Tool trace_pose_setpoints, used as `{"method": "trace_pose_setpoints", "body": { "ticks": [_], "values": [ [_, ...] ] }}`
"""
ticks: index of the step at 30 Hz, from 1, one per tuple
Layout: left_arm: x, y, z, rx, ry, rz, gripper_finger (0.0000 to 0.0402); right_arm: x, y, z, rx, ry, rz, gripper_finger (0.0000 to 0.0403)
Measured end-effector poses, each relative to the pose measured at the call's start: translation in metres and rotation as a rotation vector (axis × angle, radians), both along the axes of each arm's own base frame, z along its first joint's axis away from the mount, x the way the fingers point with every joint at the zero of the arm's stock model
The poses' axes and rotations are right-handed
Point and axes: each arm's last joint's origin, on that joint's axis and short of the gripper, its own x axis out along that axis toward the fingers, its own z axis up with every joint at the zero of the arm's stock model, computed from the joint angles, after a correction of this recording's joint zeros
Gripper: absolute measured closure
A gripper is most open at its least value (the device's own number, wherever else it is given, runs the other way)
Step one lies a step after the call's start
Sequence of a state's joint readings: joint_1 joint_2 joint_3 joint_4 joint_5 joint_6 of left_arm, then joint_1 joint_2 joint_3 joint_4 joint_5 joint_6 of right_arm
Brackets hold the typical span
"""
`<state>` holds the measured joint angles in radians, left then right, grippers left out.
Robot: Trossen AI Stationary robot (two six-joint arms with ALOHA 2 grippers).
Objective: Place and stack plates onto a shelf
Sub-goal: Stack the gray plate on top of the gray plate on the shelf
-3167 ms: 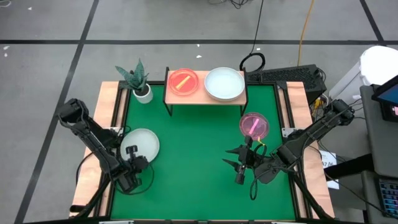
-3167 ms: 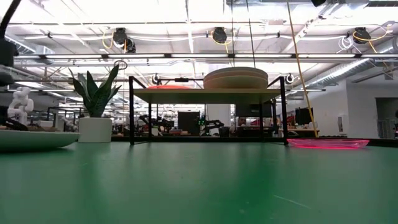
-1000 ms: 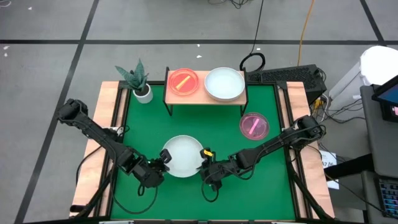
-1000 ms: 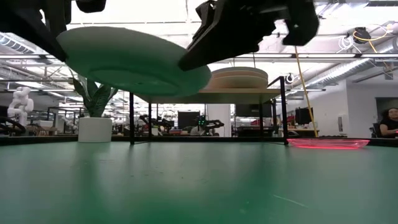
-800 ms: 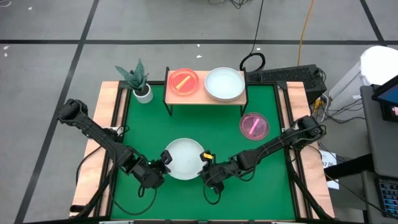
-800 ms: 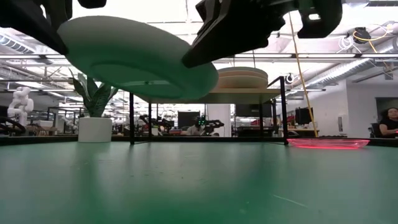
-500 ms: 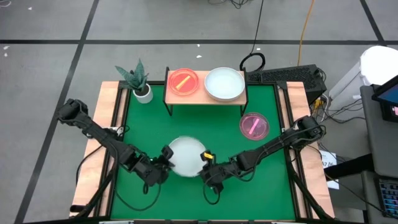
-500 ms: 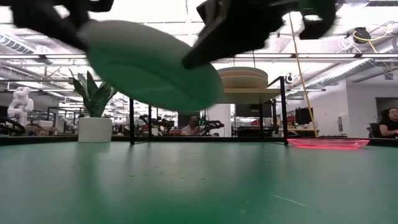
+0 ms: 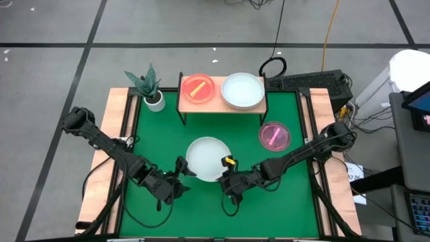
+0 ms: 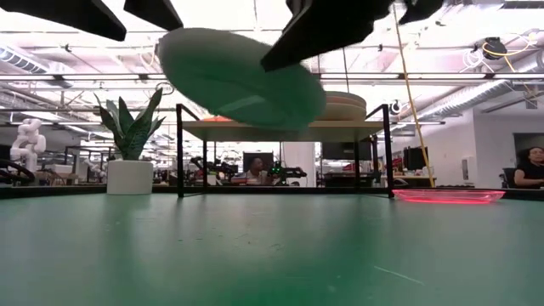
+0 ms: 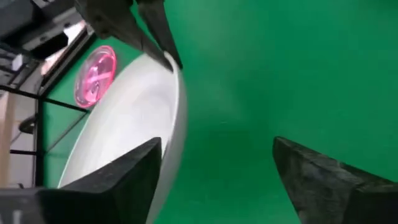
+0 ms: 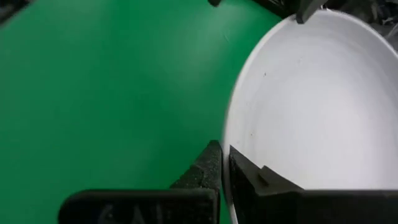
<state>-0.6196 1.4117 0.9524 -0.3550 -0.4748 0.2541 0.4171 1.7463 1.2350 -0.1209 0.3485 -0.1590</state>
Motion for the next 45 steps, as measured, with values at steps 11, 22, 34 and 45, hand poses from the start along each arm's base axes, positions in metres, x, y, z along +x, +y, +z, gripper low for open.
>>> {"method": "trace_pose_setpoints", "body": {
  "ticks": [11,22,34,45],
  "values": [
    [0.004,0.003,0.008,0.117,-0.175,0.193,0.0054,-0.032,-0.010,0.027,-0.027,0.067,-0.126,0.0403],
    [0.012,0.020,0.009,-0.026,-0.239,0.427,0.0069,-0.064,-0.044,0.078,-0.084,0.016,-0.144,0.0403],
    [0.024,0.041,0.007,-0.143,-0.203,0.503,0.0073,-0.074,-0.123,0.109,-0.202,-0.014,-0.211,0.0403],
    [0.029,0.049,0.005,-0.196,-0.176,0.515,0.0073,-0.077,-0.193,0.107,-0.239,0.049,-0.285,0.0403]
  ]
}}
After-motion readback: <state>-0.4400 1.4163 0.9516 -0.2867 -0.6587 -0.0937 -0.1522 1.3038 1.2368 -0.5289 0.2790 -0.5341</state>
